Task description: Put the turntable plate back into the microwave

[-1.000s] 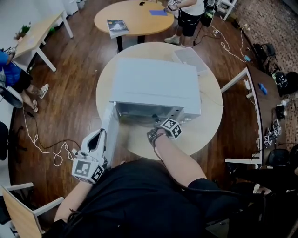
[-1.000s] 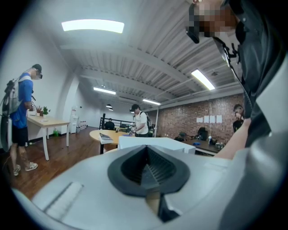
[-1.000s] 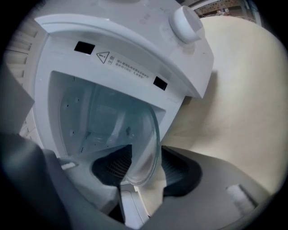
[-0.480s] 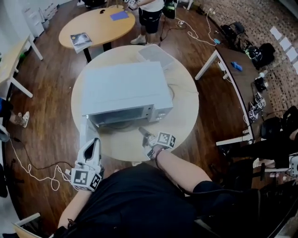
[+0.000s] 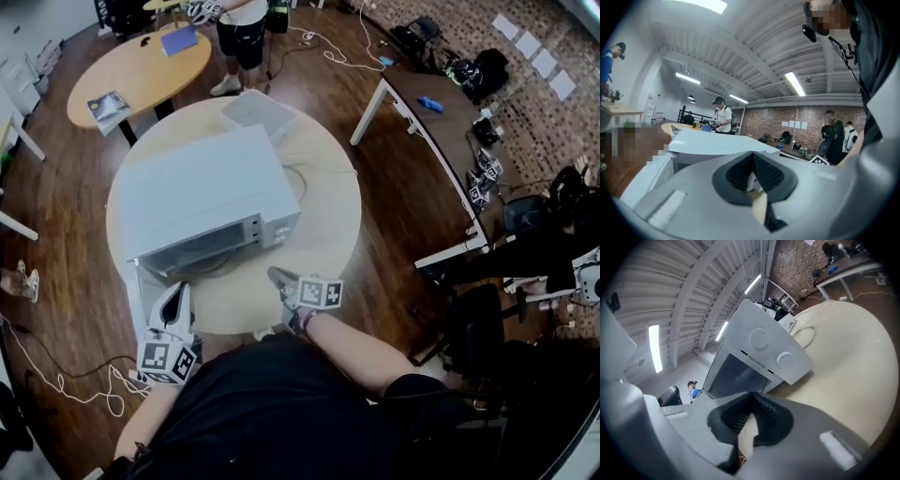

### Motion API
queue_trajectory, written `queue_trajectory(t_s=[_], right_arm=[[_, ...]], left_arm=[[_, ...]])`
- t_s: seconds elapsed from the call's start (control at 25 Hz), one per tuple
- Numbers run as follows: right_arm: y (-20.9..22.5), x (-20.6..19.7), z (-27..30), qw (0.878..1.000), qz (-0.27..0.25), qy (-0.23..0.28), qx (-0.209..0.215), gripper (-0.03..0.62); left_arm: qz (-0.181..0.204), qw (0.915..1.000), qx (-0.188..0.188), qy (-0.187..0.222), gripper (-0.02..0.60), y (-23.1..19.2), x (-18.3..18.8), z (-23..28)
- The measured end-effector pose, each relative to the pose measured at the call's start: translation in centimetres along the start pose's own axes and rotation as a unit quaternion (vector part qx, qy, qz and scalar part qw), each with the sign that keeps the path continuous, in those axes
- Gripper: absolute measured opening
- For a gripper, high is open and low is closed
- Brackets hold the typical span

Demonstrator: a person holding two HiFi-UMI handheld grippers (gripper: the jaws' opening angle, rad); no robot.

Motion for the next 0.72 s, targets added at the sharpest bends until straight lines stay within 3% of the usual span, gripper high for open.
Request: queue_trajectory(t_s=[0.16,0.44,0.72], right_arm=[[1.2,-1.5,-0.9,1.000,0.016,-0.009,-0.021,0.002],[3.0,-2.0,-3.2,0.995,0.083,0.045,-0.036,0.002],[2.7,-2.6,-3.6,0.994,0.090,0.055,-0.035,0.002]], left_arm=[[0.003,0.9999,-0.006,-0.010,0.006,0.4,0.1,0.5],[0.006,0.9996,-0.004,-0.026,0.006,0.3,0.1,0.0],[0.020,0.9991,-0.019,-0.034,0.006,1.5,-0.2,-0.8]])
Point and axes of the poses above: the fingertips, and each gripper's own axes: z forward along the fingers, y to its right, x out of its top, the point moved 4 cm from there along -z, backward along the fingers, and after that the axes turned 4 degrees about x, right-handed, at the moved point
